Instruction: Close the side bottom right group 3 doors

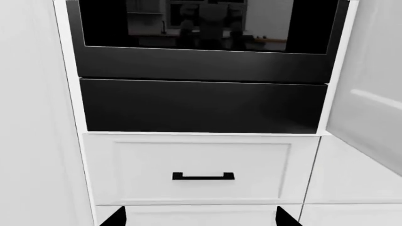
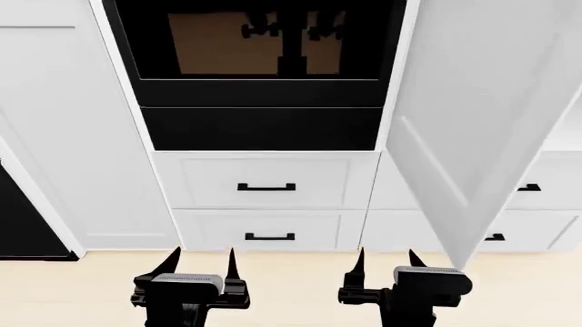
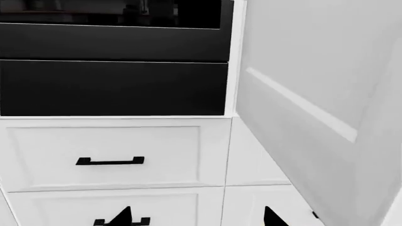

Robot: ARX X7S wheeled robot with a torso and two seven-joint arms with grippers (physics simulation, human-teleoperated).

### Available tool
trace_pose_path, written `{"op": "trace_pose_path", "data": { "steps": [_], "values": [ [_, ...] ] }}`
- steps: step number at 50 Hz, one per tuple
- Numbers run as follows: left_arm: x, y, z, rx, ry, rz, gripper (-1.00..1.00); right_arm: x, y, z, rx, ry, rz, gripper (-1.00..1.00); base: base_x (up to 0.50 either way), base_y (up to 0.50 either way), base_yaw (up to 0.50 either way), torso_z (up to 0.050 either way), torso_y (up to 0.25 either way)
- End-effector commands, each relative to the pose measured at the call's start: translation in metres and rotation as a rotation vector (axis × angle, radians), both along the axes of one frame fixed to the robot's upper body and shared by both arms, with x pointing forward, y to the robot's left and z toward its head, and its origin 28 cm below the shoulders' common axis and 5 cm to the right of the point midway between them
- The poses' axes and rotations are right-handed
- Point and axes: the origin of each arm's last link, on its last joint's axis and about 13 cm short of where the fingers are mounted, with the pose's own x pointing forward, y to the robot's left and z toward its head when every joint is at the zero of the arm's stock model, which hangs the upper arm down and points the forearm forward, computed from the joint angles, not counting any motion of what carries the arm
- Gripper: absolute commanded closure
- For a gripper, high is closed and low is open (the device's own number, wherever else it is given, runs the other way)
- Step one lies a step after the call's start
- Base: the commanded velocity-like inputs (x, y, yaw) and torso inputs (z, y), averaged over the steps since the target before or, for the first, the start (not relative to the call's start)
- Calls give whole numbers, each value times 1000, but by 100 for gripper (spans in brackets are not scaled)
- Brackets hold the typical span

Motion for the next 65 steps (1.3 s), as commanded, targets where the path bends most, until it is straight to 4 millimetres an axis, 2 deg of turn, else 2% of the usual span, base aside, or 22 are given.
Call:
{"op": "trace_pose_path", "data": {
  "steps": [1,65],
  "values": [
    [0,0,1,0,-2,-2,-100,1,0,-1,8,9,4,-100,500,1,0,0,0],
    [0,0,1,-4,0,-2,-100,1,0,-1,15,16,2,-100,500,1,0,0,1]
  ]
}}
